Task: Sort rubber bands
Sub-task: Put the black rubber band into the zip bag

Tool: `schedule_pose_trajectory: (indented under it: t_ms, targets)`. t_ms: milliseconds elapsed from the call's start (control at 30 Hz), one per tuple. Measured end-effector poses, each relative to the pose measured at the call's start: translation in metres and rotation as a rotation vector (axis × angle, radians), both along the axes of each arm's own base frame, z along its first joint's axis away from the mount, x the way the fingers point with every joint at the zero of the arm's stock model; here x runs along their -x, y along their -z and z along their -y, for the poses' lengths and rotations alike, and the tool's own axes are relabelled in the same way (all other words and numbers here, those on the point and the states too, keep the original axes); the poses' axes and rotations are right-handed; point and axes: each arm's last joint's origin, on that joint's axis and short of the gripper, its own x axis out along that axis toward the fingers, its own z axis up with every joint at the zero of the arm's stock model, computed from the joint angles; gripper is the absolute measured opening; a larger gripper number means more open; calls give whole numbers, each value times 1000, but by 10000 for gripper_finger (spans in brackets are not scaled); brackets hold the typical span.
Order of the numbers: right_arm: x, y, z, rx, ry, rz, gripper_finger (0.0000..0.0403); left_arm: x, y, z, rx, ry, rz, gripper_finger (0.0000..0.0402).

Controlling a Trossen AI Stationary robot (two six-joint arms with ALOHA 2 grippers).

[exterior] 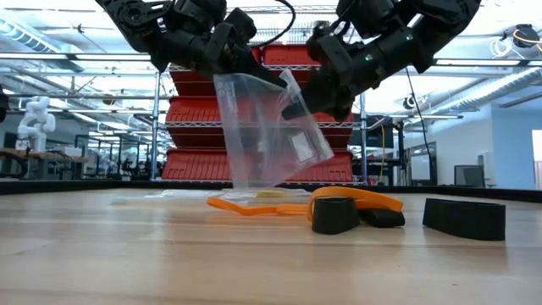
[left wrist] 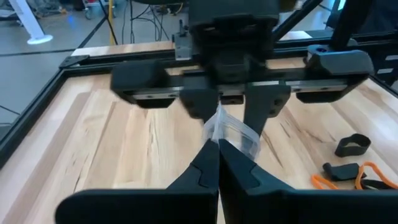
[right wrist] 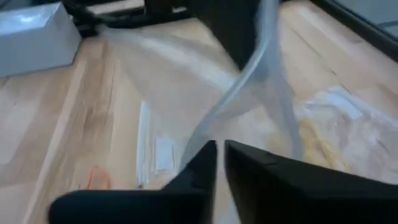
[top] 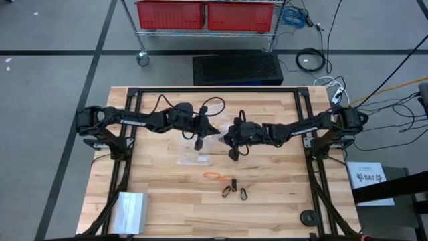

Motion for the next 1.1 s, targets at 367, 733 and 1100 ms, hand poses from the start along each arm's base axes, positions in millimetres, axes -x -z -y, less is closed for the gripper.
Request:
schedule_pose_trajectory:
  t_ms: [367,733,1100]
  targets:
    - [-9,-2,1,-21,-63,113,1,-2,-6,2,1,4,59,0]
    - [-7,-9,-8,-98,-62,141,70,-5,-12,7,34,10,111,0]
    - [3,-16,-11,-130,-66,81,186,-6,-12,13,58,24,118,0]
